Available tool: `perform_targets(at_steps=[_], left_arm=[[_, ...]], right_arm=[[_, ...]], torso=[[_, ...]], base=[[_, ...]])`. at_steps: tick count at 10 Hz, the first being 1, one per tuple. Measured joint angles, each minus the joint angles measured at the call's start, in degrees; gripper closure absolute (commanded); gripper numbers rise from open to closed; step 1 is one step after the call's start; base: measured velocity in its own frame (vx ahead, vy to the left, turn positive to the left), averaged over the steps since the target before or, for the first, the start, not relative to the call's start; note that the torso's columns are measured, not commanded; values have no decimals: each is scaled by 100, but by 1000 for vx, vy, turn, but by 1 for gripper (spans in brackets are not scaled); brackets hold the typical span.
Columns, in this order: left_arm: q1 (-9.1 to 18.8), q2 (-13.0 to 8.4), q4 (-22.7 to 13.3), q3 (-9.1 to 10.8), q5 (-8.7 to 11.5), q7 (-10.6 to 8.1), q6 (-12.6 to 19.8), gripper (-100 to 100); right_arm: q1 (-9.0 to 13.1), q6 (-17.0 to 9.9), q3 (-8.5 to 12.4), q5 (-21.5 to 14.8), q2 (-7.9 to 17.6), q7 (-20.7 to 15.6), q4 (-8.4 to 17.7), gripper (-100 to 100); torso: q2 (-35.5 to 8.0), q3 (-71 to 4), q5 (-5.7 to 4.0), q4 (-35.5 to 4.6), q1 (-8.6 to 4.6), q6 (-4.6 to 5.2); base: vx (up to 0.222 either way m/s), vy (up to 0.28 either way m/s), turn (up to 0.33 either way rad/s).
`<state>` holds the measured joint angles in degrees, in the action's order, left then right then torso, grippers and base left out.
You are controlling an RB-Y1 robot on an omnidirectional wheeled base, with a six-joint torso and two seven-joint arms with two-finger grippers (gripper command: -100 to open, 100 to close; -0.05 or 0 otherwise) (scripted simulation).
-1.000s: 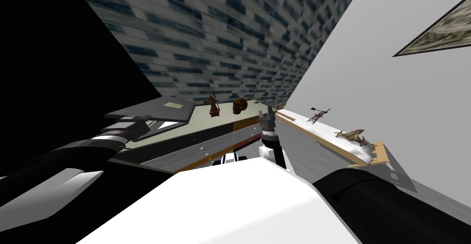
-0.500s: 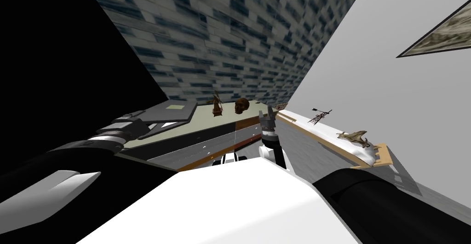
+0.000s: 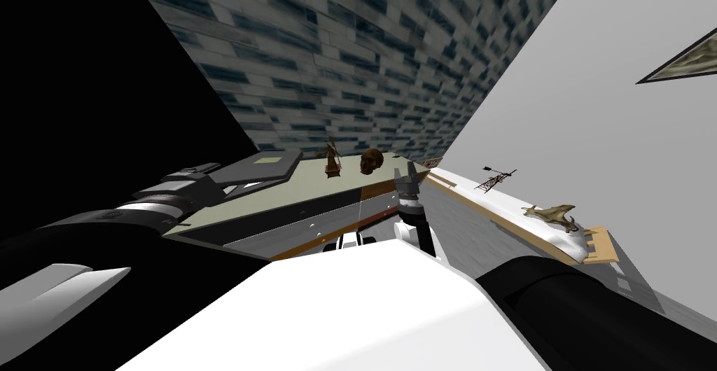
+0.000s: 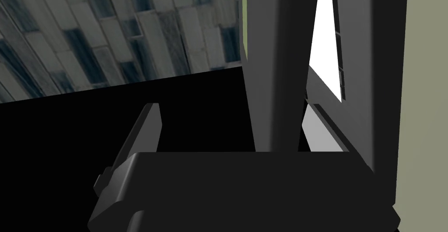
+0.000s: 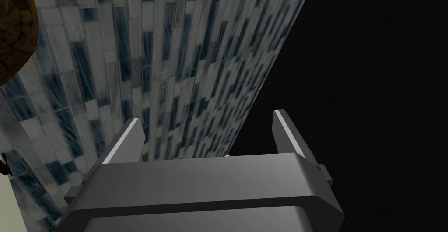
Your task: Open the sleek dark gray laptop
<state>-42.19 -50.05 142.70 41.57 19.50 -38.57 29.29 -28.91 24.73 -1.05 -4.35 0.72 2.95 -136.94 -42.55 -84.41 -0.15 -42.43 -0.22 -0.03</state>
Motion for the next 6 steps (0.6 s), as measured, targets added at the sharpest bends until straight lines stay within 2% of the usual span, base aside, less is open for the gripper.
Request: perform_targets(at_steps=[2,3,6], left_arm=[[-105,-169,230,222,123,-166,173,-100],[-107,-183,244,236,133,-190,205,0],[-119,-178,238,217,138,-189,213,0]], right_arm=[[0,0,0,0,0,0,0,0],[0,0,0,0,0,0,0,0],[0,0,0,0,0,0,0,0]], torso=[[15,-11,3,5,13,4],[21,-13,11,10,19,3],[22,-15,7,9,14,3]], base=[[3,-1,21],[0,0,0],[0,0,0]])
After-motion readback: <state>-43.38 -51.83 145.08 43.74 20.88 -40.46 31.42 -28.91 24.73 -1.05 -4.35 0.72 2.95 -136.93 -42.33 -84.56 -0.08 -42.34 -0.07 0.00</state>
